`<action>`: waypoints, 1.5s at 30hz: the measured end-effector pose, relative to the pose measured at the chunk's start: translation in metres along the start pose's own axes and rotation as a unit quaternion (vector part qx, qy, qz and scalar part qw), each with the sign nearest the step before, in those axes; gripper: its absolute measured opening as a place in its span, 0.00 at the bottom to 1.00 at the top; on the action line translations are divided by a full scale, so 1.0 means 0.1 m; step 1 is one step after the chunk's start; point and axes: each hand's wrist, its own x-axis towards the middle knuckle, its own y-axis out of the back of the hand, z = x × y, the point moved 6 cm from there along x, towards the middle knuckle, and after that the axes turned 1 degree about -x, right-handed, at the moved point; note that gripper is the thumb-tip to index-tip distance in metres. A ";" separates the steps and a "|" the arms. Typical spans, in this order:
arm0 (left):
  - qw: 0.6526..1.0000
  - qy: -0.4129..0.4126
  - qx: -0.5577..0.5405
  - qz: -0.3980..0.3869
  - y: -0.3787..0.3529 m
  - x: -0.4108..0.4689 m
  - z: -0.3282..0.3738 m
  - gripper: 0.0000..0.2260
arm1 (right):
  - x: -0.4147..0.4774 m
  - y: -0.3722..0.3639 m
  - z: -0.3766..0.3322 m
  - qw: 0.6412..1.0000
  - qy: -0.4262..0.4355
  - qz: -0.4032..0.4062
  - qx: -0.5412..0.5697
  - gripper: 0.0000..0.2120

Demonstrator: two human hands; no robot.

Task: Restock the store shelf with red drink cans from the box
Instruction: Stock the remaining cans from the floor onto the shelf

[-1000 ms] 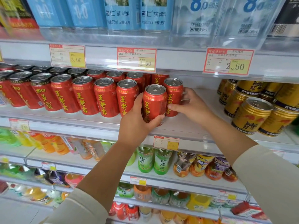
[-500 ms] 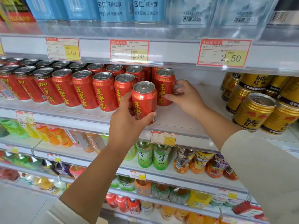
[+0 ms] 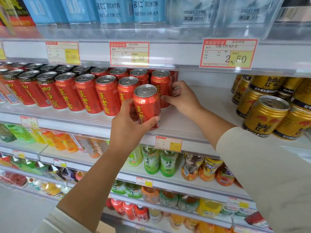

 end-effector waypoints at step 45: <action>0.969 -0.198 0.148 -0.014 0.32 0.02 -0.50 0.21 | -0.63 -0.21 -0.29 0.994 0.023 0.028 -0.099 0.31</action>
